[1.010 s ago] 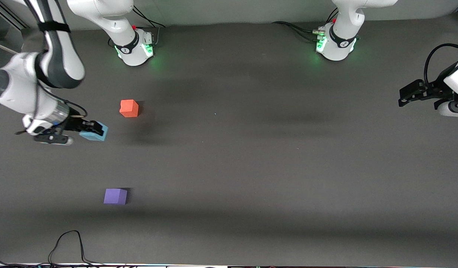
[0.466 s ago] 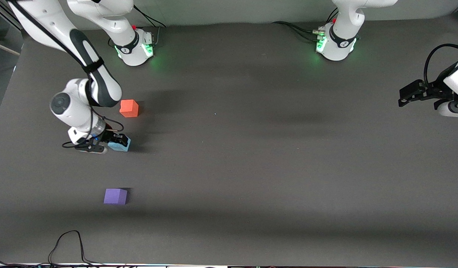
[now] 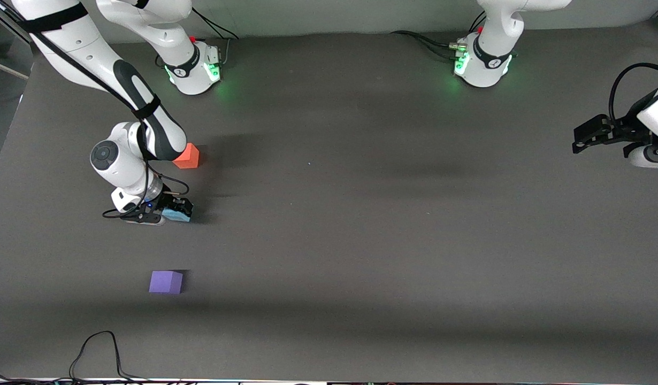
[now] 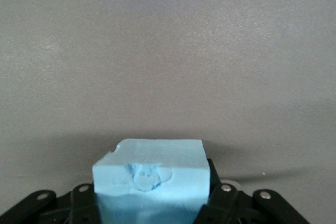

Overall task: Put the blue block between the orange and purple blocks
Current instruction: 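Lower the blue block between the orange and purple blocks, open gripper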

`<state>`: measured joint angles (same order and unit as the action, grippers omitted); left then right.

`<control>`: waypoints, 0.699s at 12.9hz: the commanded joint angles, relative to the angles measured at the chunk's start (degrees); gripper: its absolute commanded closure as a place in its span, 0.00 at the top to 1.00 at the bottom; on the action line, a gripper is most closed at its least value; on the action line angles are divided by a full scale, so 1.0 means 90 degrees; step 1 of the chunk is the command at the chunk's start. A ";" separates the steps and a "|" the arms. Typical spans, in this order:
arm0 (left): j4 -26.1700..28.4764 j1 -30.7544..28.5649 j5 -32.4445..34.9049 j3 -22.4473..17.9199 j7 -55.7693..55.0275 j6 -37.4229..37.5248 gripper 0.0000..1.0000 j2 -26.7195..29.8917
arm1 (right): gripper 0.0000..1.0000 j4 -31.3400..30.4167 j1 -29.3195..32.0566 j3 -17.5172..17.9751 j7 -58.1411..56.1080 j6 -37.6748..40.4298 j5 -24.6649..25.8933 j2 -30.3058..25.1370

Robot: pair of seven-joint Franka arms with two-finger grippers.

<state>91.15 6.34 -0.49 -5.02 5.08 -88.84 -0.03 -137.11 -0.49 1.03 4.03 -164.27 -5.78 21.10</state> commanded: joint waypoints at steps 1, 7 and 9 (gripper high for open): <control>-0.0040 0.0038 0.0074 -0.0028 0.0022 0.0027 1.00 0.0004 | 0.82 0.0078 0.0103 0.0120 0.0080 0.0020 -0.0071 -0.0040; -0.0040 0.0038 0.0074 -0.0028 0.0012 0.0017 1.00 -0.0006 | 1.00 0.1188 0.0094 0.0120 0.0041 0.2504 -0.0061 -0.0780; -0.0039 0.0038 0.0074 -0.0028 0.0012 0.0008 1.00 -0.0006 | 1.00 0.1813 0.0084 0.0111 0.0050 0.3930 -0.0061 -0.1239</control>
<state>91.15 6.34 -0.49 -5.02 5.08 -88.84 -0.07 -124.74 -0.47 1.30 4.06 -138.78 -5.79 14.65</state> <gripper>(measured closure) 0.000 0.000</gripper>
